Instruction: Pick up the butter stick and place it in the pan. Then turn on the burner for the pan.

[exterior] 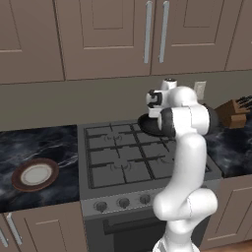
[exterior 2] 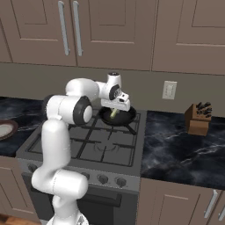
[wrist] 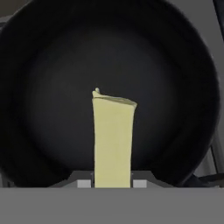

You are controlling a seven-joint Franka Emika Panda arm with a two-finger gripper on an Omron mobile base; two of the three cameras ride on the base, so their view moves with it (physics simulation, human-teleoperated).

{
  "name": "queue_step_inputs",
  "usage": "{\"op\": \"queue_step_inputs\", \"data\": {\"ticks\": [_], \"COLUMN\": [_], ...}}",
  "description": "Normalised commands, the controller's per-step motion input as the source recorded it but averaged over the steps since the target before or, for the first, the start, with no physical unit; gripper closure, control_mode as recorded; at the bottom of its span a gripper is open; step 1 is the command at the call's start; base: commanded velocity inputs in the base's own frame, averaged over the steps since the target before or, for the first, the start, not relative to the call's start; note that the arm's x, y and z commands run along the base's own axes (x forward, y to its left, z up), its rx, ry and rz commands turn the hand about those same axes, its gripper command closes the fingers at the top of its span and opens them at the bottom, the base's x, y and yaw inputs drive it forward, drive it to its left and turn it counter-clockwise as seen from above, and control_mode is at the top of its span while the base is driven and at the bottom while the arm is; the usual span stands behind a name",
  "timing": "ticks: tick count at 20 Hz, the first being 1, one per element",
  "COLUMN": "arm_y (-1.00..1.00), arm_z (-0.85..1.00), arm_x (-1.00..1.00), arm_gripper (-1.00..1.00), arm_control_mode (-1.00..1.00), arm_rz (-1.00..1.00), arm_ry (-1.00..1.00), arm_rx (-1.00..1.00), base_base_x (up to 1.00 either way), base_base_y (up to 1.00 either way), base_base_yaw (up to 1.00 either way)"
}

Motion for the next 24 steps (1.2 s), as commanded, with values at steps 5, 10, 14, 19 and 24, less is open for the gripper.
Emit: {"op": "queue_step_inputs", "data": {"ticks": [5, 10, 14, 19, 24], "arm_y": [-0.01, -0.02, -0.02, -0.03, 0.0], "arm_z": [-0.28, -0.27, -0.25, -0.18, -0.05], "arm_x": [0.3, 0.26, 0.22, 0.14, 0.03], "arm_gripper": [1.0, 1.0, 1.0, 1.0, 1.0], "arm_control_mode": [-1.0, -1.0, -1.0, -1.0, -1.0], "arm_rz": [0.0, 0.0, 0.0, 0.0, 0.0], "arm_ry": [0.0, 0.0, 0.0, 0.0, 0.0], "arm_rx": [0.0, 0.0, 0.0, 0.0, 0.0], "base_base_x": [0.0, 0.0, 0.0, 0.0, 0.0], "base_base_y": [0.0, 0.0, 0.0, 0.0, 0.0], "base_base_yaw": [0.0, 0.0, 0.0, 0.0, 0.0]}}
